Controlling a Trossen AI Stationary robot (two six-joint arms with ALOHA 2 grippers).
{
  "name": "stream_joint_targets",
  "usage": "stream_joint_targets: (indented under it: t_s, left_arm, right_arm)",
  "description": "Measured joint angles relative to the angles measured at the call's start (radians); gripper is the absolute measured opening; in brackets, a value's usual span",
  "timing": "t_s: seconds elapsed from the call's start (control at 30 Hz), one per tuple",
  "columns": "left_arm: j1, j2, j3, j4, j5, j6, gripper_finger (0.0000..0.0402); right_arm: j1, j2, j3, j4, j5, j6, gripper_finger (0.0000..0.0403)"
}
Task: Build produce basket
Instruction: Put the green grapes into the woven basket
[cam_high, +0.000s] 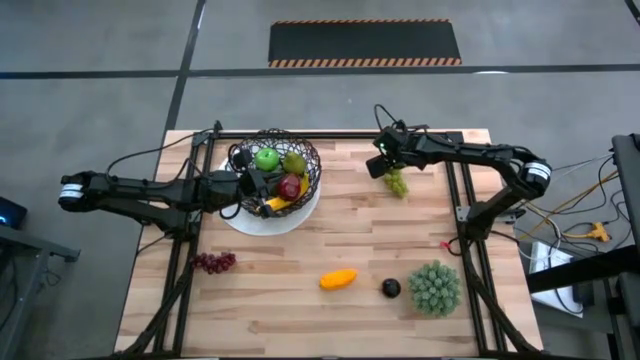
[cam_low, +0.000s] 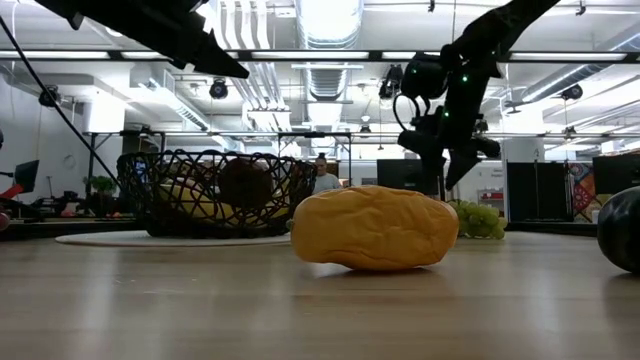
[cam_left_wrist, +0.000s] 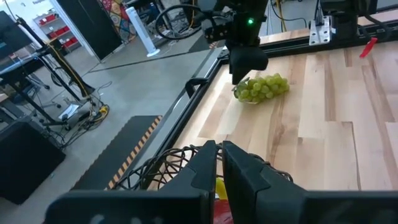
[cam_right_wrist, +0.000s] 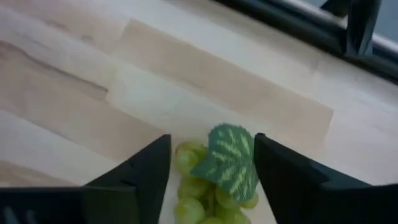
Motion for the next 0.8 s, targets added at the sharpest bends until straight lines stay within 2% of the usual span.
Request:
stream_joint_targets:
  t_s: [0.17,0.37,0.63,0.8]
  left_arm:
    - [0.0,0.0,0.0,0.0,0.005,0.0,0.001]
    - [0.0,0.0,0.0,0.0,0.004,0.001,0.001]
    - [0.0,0.0,0.0,0.0,0.003,0.001,0.001]
    - [0.0,0.0,0.0,0.0,0.002,0.001,0.001]
  right_arm:
    - [-0.003,0.016,-0.004,-0.007,0.003,0.02,0.0254]
    - [0.0,0.061,-0.004,-0.003,0.028,0.072,0.0256]
    - [-0.001,0.137,-0.005,0.004,0.056,0.109,0.0223]
    - [-0.001,0.154,-0.005,0.007,0.058,0.127,0.0156]
